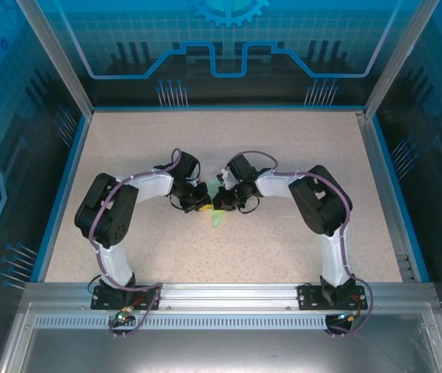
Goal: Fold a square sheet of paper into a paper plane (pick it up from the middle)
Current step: Third fold the triangle at the center of the table.
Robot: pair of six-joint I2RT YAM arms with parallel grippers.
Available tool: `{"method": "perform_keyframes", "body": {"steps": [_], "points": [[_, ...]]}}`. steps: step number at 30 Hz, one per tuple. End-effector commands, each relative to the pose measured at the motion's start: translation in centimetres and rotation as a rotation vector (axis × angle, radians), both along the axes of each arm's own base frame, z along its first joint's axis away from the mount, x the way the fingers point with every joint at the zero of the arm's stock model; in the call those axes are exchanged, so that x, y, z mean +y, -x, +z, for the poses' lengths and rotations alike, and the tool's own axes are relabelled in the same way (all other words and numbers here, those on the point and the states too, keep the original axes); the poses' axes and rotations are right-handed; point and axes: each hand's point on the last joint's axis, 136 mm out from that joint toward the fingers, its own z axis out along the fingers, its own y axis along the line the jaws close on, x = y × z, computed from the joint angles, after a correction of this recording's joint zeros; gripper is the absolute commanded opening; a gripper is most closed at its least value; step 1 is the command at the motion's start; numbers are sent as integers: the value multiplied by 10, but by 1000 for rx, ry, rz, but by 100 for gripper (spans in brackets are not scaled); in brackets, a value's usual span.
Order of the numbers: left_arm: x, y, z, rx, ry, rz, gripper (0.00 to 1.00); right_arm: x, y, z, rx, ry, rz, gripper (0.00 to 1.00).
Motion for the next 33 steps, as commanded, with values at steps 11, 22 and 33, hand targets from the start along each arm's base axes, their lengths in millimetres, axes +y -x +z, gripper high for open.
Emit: {"method": "perform_keyframes", "body": {"steps": [11,22,33], "points": [[10,5,-28,56,-90,2,0,-9,0,-5,37,42,-23,0],[16,10,-30,64,-118,0,0,-10,0,28,-16,-11,-27,0],[13,7,-25,49,-107,-5,0,-21,4,-5,40,72,-49,0]]}}
